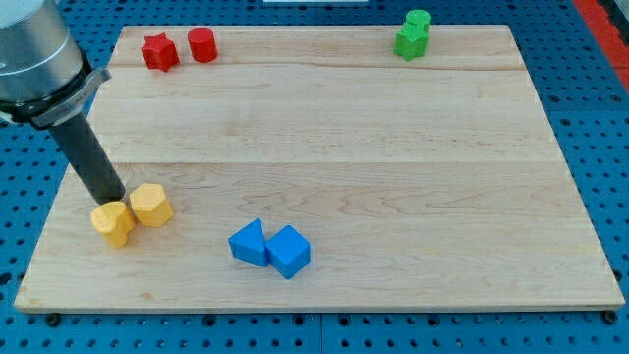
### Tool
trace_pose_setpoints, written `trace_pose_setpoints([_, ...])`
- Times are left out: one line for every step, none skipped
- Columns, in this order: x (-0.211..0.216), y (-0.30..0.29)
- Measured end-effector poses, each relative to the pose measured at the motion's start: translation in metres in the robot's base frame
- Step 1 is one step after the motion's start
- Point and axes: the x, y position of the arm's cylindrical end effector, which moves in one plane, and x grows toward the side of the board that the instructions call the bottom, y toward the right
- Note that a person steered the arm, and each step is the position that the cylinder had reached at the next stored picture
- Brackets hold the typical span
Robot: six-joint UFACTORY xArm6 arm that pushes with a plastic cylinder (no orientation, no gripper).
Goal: Place the yellow hexagon to the left of the blue triangle
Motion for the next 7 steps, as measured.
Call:
trace_pose_setpoints([0.000, 0.011])
trace_pose_setpoints([0.000, 0.037])
trace_pose_setpoints([-0.002, 0.052])
trace_pose_setpoints([-0.002, 0.054])
trace_pose_setpoints([0.003, 0.055])
trace_pose_setpoints([0.015, 0.055])
trace_pose_setpoints([0.016, 0.045])
